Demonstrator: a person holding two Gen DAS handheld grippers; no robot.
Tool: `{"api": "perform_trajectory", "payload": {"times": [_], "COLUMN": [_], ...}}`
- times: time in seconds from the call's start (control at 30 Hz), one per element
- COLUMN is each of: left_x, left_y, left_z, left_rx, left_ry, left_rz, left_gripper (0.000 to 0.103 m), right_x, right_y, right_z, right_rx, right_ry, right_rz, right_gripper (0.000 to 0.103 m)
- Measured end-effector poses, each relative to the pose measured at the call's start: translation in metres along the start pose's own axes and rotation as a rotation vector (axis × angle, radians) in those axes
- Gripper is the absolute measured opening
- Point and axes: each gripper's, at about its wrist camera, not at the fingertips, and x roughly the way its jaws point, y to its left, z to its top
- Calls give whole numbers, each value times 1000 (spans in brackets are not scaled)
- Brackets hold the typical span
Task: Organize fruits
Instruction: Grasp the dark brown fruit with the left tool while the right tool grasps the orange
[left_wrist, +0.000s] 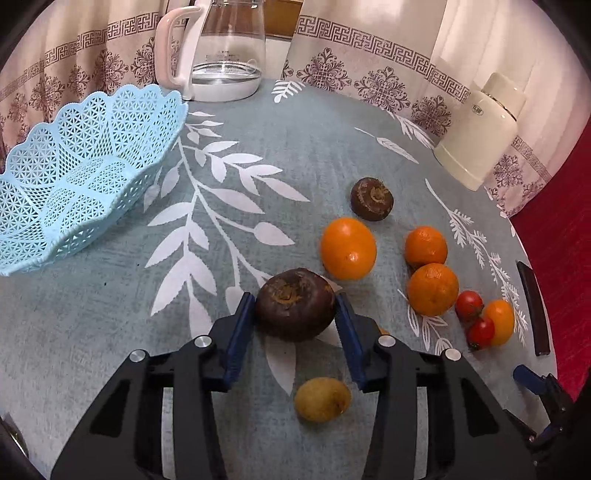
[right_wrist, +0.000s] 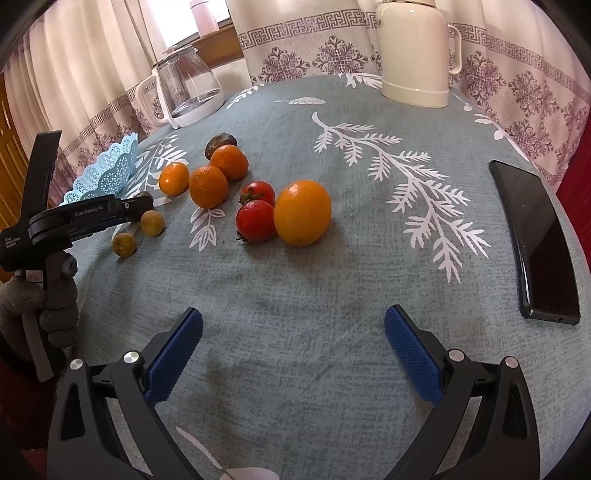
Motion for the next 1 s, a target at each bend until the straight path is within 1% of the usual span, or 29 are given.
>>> {"api": "perform_trajectory", "payload": {"times": [0.17, 0.33, 0.43, 0.5, 0.57, 0.6, 0.67, 0.7, 0.77, 0.83, 0.93, 1.0], "left_x": [-7, -21, -25, -26, -28, -28, -28, -28, -29, -30, -29, -27], "left_y": [-4, -5, -2, 0, 3, 4, 6, 6, 4, 2, 0, 1], "left_z": [-7, -12, -12, -12, -13, -13, -13, -13, -13, -14, -14, -14], "left_rx": [27, 33, 23, 14, 2, -3, -11, -11, -5, 6, 13, 5], "left_ry": [-62, -133, -154, -163, -170, -173, -172, -172, -181, -185, -182, -174], "left_rz": [5, 2, 1, -1, -6, -8, -12, -13, -12, -10, -10, -12], "left_gripper": [46, 46, 46, 46, 46, 46, 46, 46, 46, 46, 46, 46], "right_x": [0, 0, 0, 1, 1, 2, 4, 5, 8, 12, 17, 22], "right_y": [1, -8, -12, -11, -8, -7, -7, -7, -8, -9, -10, -12], "right_z": [1, 8, 14, 21, 28, 33, 39, 43, 48, 51, 52, 53], "right_rx": [-2, 53, 89, 87, 76, 74, 78, 84, 96, 104, 118, 127], "right_ry": [2, -4, -20, -34, -45, -54, -62, -64, -69, -69, -58, -47], "right_rz": [-9, -21, -24, -38, -45, -49, -44, -40, -35, -39, -41, -46], "right_gripper": [98, 98, 95, 93, 87, 86, 77, 74, 66, 64, 55, 54]}}
